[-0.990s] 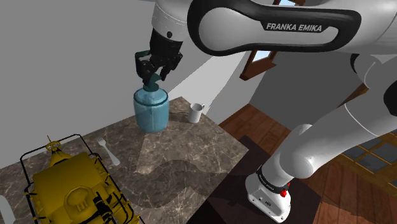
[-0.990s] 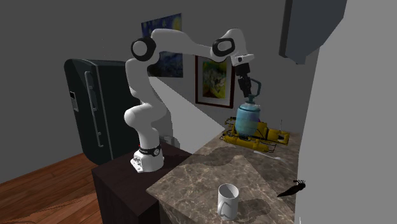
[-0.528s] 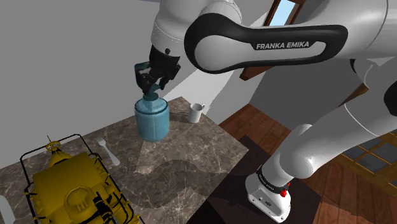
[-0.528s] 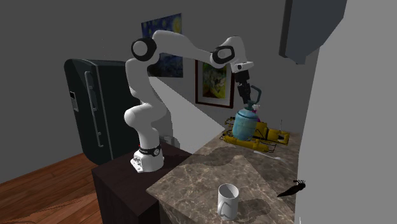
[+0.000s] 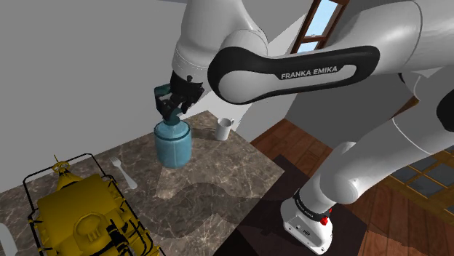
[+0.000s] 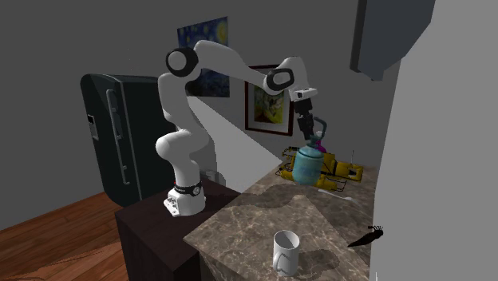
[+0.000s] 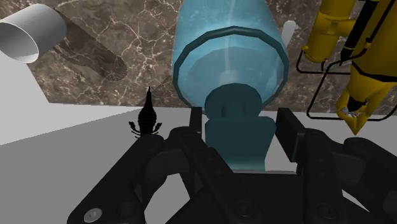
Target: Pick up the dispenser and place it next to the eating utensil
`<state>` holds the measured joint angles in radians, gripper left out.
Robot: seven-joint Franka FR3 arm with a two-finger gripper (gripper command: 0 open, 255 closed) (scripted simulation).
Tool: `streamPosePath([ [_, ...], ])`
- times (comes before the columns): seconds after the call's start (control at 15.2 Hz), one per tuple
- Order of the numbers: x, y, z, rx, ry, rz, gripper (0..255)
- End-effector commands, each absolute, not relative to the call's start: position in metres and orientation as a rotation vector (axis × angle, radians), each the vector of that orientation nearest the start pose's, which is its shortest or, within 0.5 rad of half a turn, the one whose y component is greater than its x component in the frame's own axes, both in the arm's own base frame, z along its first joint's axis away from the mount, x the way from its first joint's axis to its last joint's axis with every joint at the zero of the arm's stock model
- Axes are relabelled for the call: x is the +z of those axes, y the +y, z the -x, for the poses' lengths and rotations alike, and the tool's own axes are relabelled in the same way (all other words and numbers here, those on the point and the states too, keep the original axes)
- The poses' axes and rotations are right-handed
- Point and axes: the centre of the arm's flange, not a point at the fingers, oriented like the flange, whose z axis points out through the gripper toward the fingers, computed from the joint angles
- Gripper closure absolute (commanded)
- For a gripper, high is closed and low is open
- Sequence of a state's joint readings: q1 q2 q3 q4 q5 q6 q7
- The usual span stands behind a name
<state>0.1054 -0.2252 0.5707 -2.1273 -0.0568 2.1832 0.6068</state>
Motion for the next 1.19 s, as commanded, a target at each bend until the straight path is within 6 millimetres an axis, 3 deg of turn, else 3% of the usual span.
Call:
streamPosePath([
  [0.0,0.505,0.336,-0.397,-0.467,-0.154,3.094,255],
  [1.12,0.415,0.336,-0.397,-0.467,-0.154,3.094,255],
])
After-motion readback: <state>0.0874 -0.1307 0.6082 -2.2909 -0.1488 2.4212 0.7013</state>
